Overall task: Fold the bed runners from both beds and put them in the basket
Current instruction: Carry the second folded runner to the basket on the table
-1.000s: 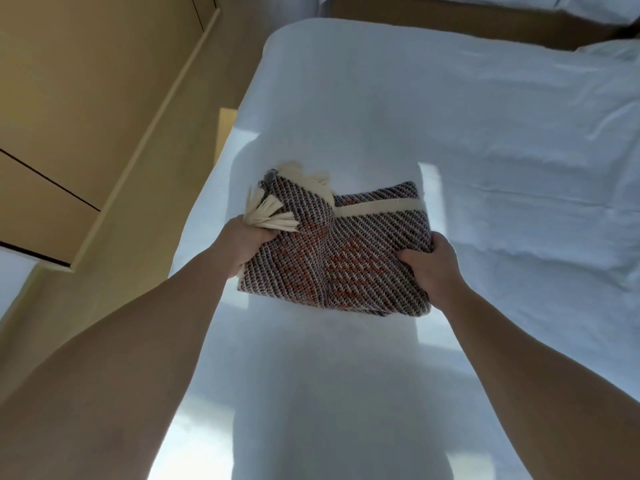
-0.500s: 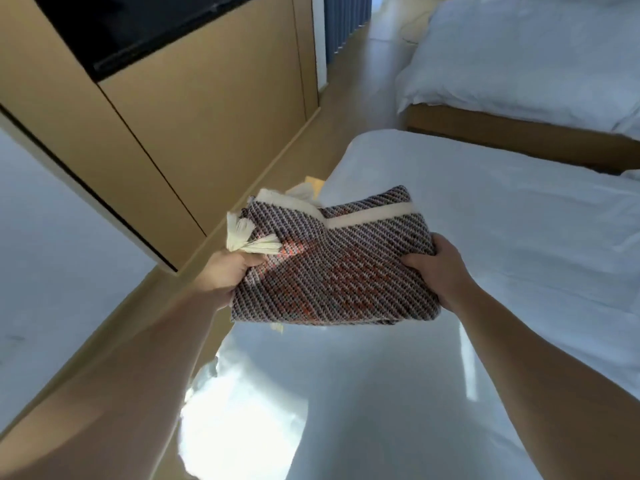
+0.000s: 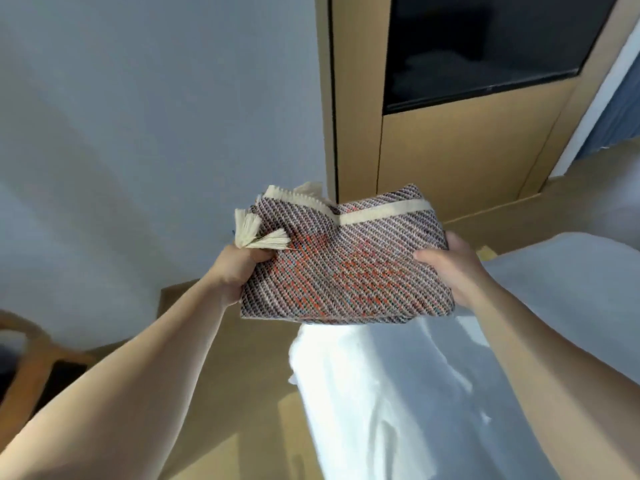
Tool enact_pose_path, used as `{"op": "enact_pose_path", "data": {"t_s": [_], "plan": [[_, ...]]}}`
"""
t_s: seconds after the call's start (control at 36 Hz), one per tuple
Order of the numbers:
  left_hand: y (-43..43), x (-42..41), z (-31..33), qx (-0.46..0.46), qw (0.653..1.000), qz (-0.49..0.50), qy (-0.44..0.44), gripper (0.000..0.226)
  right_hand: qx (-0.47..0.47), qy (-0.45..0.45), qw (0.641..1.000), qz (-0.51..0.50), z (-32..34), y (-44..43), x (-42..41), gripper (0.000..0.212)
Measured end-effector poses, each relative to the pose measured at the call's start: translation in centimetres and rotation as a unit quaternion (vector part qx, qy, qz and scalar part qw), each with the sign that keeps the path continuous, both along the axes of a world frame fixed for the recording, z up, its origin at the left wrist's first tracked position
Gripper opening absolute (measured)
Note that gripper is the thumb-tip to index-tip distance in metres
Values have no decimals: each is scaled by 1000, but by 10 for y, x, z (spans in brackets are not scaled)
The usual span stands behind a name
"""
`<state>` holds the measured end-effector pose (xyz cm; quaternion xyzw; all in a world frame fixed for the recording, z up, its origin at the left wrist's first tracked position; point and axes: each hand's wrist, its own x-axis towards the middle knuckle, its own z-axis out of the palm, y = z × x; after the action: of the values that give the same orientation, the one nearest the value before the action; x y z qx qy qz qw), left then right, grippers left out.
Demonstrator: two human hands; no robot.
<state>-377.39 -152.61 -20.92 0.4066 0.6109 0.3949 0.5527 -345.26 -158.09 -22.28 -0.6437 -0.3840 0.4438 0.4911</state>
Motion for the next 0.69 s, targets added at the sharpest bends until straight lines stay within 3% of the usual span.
{"op": "enact_pose_path", "data": {"t_s": [0.31,0.47,0.58,0.69], "plan": [[-170,-232,23,13,970,242,3,49,16,-18,972,233,23,-2,-243,36],[-299,-336,27,29,929,369,6,41,37,-9,931,363,32,-54,-387,35],[-391,-389,30,33,900,435,1,24,51,-8,899,435,35,-112,-471,29],[-484,-430,32,42,869,493,11,25,55,1,867,496,34,-171,-547,36]]}}
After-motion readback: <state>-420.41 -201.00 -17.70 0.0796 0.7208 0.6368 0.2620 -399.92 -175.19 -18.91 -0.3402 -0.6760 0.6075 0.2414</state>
